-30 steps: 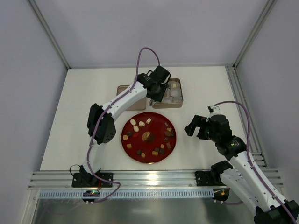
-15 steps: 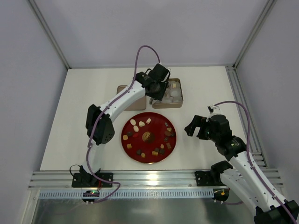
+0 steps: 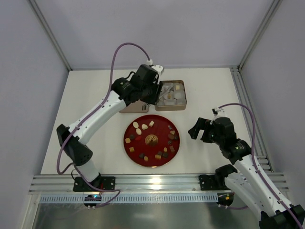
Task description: Pack the chocolate
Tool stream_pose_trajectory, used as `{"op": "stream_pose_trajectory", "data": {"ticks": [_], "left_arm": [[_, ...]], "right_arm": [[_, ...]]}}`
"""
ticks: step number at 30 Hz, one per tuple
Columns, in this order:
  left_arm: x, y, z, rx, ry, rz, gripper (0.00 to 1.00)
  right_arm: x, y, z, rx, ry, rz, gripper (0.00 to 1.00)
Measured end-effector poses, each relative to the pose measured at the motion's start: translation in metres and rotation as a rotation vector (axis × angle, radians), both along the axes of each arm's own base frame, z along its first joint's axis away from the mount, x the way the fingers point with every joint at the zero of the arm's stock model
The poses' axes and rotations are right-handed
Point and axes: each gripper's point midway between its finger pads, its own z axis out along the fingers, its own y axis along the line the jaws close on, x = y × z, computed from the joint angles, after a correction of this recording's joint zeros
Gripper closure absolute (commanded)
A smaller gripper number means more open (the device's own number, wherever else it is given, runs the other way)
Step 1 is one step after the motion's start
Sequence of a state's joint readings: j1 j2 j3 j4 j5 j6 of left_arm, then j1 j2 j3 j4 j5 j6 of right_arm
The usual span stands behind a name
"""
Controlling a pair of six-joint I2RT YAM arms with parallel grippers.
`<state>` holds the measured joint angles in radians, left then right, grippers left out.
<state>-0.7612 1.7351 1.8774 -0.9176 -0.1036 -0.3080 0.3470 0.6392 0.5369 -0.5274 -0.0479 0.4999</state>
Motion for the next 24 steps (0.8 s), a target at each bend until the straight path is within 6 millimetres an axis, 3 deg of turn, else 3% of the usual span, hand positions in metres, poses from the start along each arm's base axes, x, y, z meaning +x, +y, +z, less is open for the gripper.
{"op": "stream_pose_trajectory", "data": {"ticks": [3,13,24], "left_arm": [[-0.027,0.006,-0.002,0.004,0.010,-0.029,0.57],[-0.134,0.035,-0.043,0.082,0.129,-0.170,0.55],[-0.195,0.062,-0.064,0.128,0.205,-0.259,0.55]], "right_arm": [[0.000,0.000,0.000,0.000,-0.001,0.000,0.00],[0.001,0.000,-0.001,-0.001,0.001,0.000,0.00],[0.002,0.001,-0.003,-0.003,0.006,-0.001,0.00]]}}
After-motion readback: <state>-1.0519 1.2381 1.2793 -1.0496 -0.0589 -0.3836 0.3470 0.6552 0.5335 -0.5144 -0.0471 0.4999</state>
